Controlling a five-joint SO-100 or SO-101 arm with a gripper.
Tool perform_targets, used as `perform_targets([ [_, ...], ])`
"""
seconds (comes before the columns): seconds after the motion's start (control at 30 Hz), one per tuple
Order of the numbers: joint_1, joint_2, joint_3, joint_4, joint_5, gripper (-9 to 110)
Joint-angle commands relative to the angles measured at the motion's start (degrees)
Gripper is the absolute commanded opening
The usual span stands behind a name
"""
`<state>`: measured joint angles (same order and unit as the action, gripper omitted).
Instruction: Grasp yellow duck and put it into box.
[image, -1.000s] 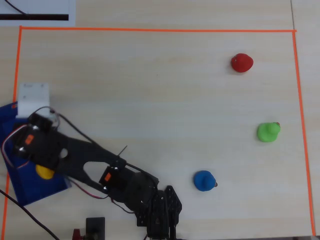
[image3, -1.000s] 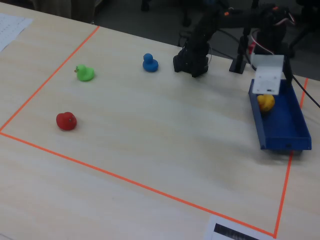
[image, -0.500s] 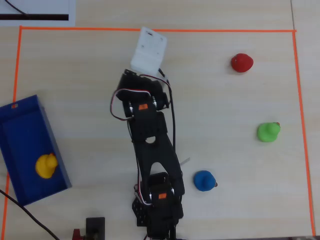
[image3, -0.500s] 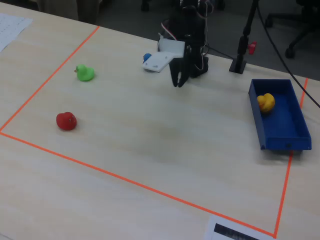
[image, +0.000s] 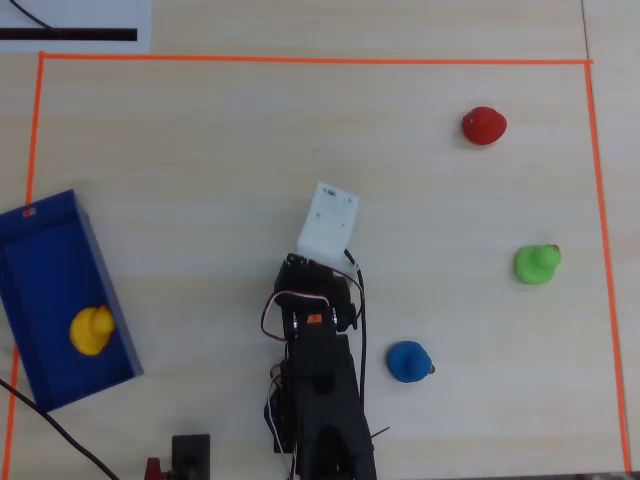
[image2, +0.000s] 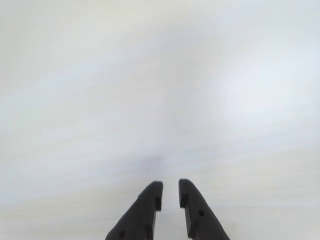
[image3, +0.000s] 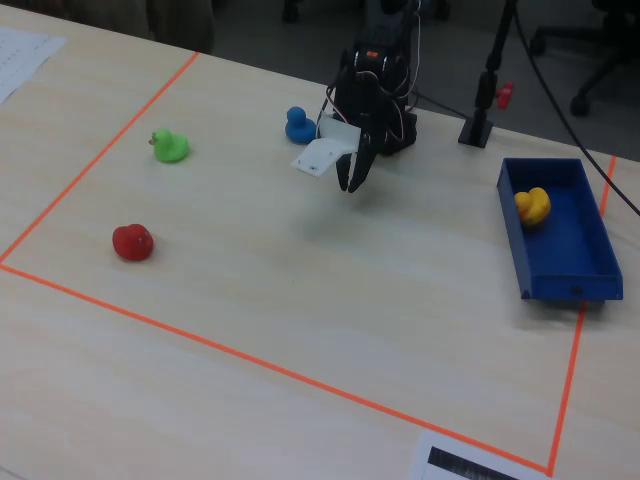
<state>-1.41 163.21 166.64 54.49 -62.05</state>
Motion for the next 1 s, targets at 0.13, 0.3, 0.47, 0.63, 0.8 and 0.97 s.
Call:
perform_targets([
  [0.13, 2.72, 18.54, 11.51, 6.33, -2.81, 0],
  [0.3, 3.16, 26.54, 11.51, 16.17, -4.39, 0],
  [0.47, 4.39, 26.54, 11.51, 20.13, -5.27, 0],
  [0.63, 5.8, 26.46, 11.51, 20.13, -5.1, 1],
  [0.8, 6.15, 26.46, 11.51, 20.13, -5.01, 2],
  [0.97, 6.15, 26.46, 11.51, 20.13, -5.27, 2],
])
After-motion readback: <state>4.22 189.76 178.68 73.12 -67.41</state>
